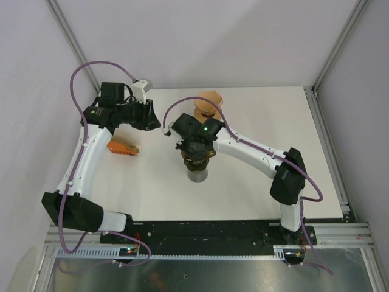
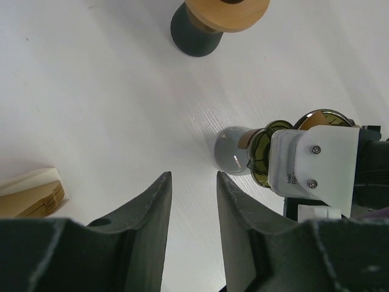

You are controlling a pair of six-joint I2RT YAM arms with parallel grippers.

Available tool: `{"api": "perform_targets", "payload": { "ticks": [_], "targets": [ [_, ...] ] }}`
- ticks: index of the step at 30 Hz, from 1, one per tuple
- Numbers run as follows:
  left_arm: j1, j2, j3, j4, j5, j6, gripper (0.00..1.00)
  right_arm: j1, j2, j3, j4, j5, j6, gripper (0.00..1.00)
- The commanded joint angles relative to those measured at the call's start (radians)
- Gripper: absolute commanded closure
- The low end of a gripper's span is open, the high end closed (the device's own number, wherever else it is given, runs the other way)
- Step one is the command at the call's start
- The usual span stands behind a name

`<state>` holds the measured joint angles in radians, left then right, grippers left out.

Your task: Place the coffee filter in the dripper

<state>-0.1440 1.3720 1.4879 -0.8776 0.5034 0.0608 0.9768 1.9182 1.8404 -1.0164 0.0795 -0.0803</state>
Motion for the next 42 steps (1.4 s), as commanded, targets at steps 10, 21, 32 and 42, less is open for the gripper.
{"api": "perform_targets", "payload": {
  "ticks": [10, 21, 32, 42],
  "targets": [
    [0.018, -0.044, 0.02, 0.024, 0.036, 0.02, 0.59, 0.0, 0.052, 0.031, -0.042, 0.044, -0.015, 1.0],
    [0.019, -0.048, 0.013, 0.026, 0.04, 0.023, 0.59, -0.022, 0.042, 0.026, -0.025, -0.007, -0.014, 1.0],
    [0.02, -0.051, 0.02, 0.029, 0.04, 0.021, 0.59, -0.021, -0.034, 0.042, 0.026, -0.021, -0.02, 1.0],
    [0.021, -0.054, 0.028, 0.028, 0.041, 0.022, 0.58, -0.03, -0.088, 0.043, 0.045, -0.015, -0.03, 1.0]
  ]
}}
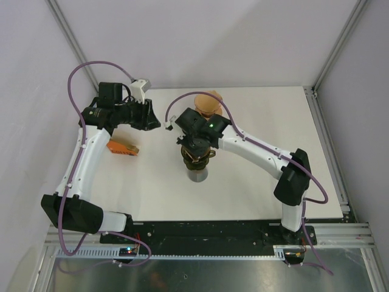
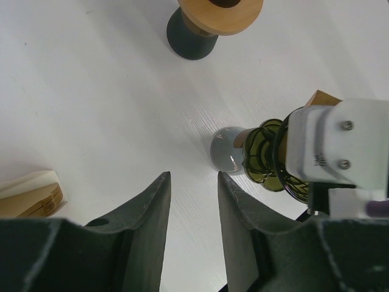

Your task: Place the coffee filter in the dripper

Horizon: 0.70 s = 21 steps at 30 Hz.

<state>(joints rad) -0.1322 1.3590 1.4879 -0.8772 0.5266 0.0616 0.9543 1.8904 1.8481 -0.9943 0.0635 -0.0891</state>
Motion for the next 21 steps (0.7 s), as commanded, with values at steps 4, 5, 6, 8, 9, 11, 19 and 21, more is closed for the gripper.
{"api": "perform_targets", "payload": {
  "ticks": [4, 5, 6, 8, 9, 11, 19, 21],
  "targets": [
    [0.009, -0.04, 0.027, 0.028, 0.025, 0.02, 0.58, -0.008, -0.061, 0.035, 0.017, -0.003, -0.025, 0.97],
    [0.008, -0.042, 0.024, 0.027, 0.033, 0.017, 0.58, -0.008, -0.06, 0.035, 0.017, -0.006, -0.026, 0.95],
    [0.009, -0.041, 0.02, 0.027, 0.042, 0.015, 0.57, -0.007, -0.06, 0.036, 0.017, -0.008, -0.026, 0.93],
    [0.008, -0.043, 0.013, 0.027, 0.065, 0.008, 0.55, -0.007, -0.063, 0.039, 0.022, -0.017, -0.026, 0.87],
    [0.007, -0.043, 0.009, 0.028, 0.074, 0.005, 0.54, -0.007, -0.065, 0.04, 0.025, -0.022, -0.026, 0.83],
    [0.003, -0.043, 0.002, 0.028, 0.084, 0.0, 0.51, -0.007, -0.071, 0.042, 0.034, -0.034, -0.026, 0.75],
    [-0.04, -0.042, -0.029, 0.027, 0.109, -0.016, 0.47, -0.011, -0.104, 0.044, 0.065, -0.047, -0.026, 0.65],
    [-0.044, -0.041, -0.032, 0.027, 0.11, -0.017, 0.46, -0.011, -0.112, 0.044, 0.069, -0.038, -0.025, 0.63]
  ]
}}
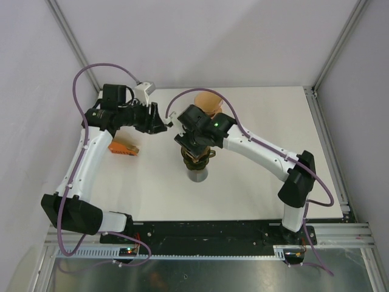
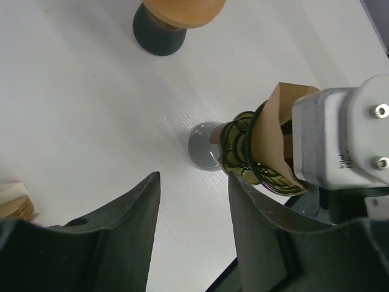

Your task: Place the coffee filter in the dripper

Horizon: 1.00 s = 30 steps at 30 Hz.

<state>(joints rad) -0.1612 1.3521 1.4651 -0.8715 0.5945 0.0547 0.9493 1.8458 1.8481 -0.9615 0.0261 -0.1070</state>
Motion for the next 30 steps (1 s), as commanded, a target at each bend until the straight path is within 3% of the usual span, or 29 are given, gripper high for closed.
{"api": "perform_targets", "payload": {
  "ticks": [1, 9, 16, 30],
  "targets": [
    [-0.017, -0.034, -0.01, 0.022, 0.043, -0.01, 0.46, -0.006, -0.072, 0.043, 0.039, 0.005, -0.007, 0.62],
    [-0.047, -0.032, -0.024, 0.022, 0.048, -0.015, 0.46, -0.007, -0.095, 0.042, 0.032, 0.034, -0.013, 0.52],
    [-0.075, -0.028, -0.028, 0.022, 0.041, -0.014, 0.39, -0.005, -0.118, 0.044, 0.041, 0.012, -0.013, 0.41],
    [-0.12, -0.015, -0.017, 0.022, 0.027, -0.023, 0.35, -0.004, -0.173, 0.032, 0.048, 0.049, -0.005, 0.4]
  ]
}}
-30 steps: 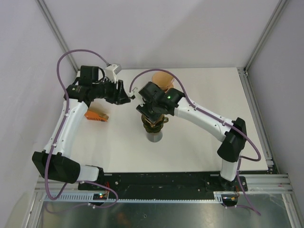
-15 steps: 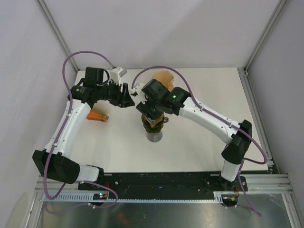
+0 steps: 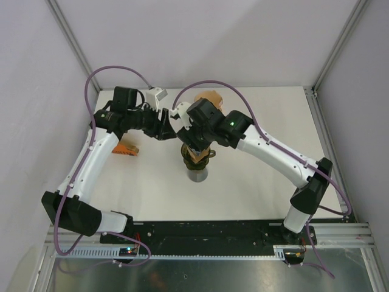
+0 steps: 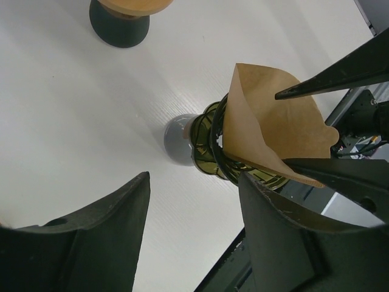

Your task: Place the coffee filter in the dripper

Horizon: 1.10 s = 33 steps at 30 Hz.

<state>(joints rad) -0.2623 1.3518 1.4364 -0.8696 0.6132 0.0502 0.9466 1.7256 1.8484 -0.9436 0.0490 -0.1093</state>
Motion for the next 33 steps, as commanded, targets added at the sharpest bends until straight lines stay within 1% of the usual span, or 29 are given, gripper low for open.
{"api": "perform_targets", "payload": {
  "ticks": [1, 8, 11, 14, 20, 25, 29, 33],
  "targets": [
    [-0.022, -0.014, 0.012, 0.02, 0.007, -0.019, 0.35, -0.001, -0.053, 0.03, 0.028, 0.028, -0.002, 0.4],
    [-0.048, -0.002, 0.023, 0.02, -0.006, -0.025, 0.34, -0.001, -0.082, 0.025, 0.05, 0.057, 0.026, 0.41],
    [-0.062, 0.008, 0.044, 0.021, -0.014, -0.03, 0.33, -0.011, -0.124, 0.01, 0.086, 0.069, 0.061, 0.41],
    [-0.081, 0.018, 0.077, 0.02, -0.02, -0.034, 0.31, -0.035, -0.181, -0.04, 0.14, 0.06, 0.098, 0.4],
    [-0.122, 0.054, 0.11, 0.029, -0.046, -0.055, 0.3, -0.123, -0.263, -0.163, 0.209, -0.008, 0.192, 0.4],
    [-0.159, 0.073, 0.134, 0.038, -0.081, -0.076, 0.29, -0.213, -0.3, -0.284, 0.275, -0.186, 0.279, 0.4],
    [-0.178, 0.082, 0.133, 0.041, -0.108, -0.074, 0.34, -0.224, -0.292, -0.327, 0.315, -0.258, 0.306, 0.41],
    [-0.183, 0.085, 0.102, 0.042, -0.128, -0.065, 0.39, -0.226, -0.263, -0.339, 0.312, -0.266, 0.307, 0.41]
  ]
}}
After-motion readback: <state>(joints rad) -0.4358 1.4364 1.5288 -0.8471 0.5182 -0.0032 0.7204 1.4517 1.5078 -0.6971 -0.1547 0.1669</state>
